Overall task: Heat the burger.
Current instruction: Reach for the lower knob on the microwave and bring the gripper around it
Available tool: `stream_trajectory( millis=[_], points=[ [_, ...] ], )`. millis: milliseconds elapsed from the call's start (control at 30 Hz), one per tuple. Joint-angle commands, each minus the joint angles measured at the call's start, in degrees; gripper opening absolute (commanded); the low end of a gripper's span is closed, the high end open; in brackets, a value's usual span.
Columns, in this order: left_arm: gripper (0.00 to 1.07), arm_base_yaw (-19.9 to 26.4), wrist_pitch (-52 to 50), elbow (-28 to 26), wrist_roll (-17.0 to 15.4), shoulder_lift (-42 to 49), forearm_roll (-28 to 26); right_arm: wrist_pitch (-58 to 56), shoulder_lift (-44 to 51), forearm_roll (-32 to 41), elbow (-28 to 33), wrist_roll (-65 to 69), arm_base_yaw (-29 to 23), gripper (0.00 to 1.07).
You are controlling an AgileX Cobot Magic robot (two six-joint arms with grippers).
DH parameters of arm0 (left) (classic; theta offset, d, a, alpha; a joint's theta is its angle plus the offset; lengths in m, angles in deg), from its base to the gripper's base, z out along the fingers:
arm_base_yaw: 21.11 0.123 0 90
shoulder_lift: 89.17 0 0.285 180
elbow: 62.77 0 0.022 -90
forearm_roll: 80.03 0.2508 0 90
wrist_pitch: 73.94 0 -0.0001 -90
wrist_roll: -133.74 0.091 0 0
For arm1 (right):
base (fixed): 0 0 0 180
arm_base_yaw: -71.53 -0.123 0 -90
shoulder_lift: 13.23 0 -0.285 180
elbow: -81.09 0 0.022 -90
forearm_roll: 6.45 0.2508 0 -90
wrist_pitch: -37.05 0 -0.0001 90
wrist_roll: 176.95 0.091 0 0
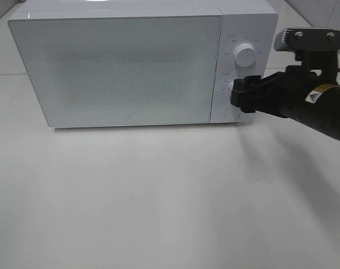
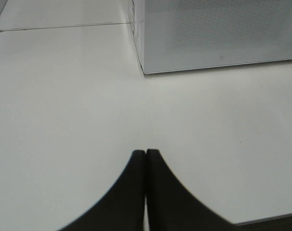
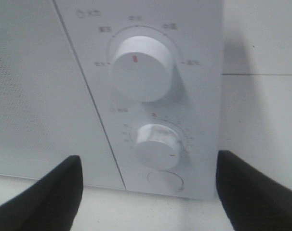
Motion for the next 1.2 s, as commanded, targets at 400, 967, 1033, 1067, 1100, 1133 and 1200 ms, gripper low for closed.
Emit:
stream_trajectory(
  millis=[400, 967, 1033, 1067, 1100, 1133, 1200],
  points=[
    [0.00, 0.1, -0.9, 0.2, -0.1, 1.3, 0.2, 12.9, -12.0, 7.8, -5.0, -7.2, -4.4, 0.72],
    [0.00, 0.1, -0.9, 0.2, -0.1, 1.3, 0.2, 18.2, -19.0, 7.8, -6.8, -6.9, -4.2, 0.72],
    [0.00, 0.1, -0.9, 0.2, -0.1, 1.3, 0.2, 18.2, -19.2, 7.8, -7.2, -6.9, -4.2, 0.72],
    [0.00, 0.1, -0.9, 0.2, -0.1, 1.3, 0.2, 18.1, -19.8, 7.8, -8.0, -7.2, -4.2, 0.72],
    [0.00, 0.1, -0.9, 0.2, -0.1, 1.3, 0.2, 18.1, -20.2, 7.8, -8.3, -7.2, -4.2, 0.72],
    [0.00, 0.1, -0.9, 0.2, -0.1, 1.3, 0.2, 18.1, -20.2, 7.8, -8.3, -7.2, -4.2, 0.72],
    [0.00, 0.1, -0.9, 0.2, -0.1, 1.3, 0.2, 18.2, -20.7, 7.8, -8.5, -7.2, -4.2, 0.72]
  ],
)
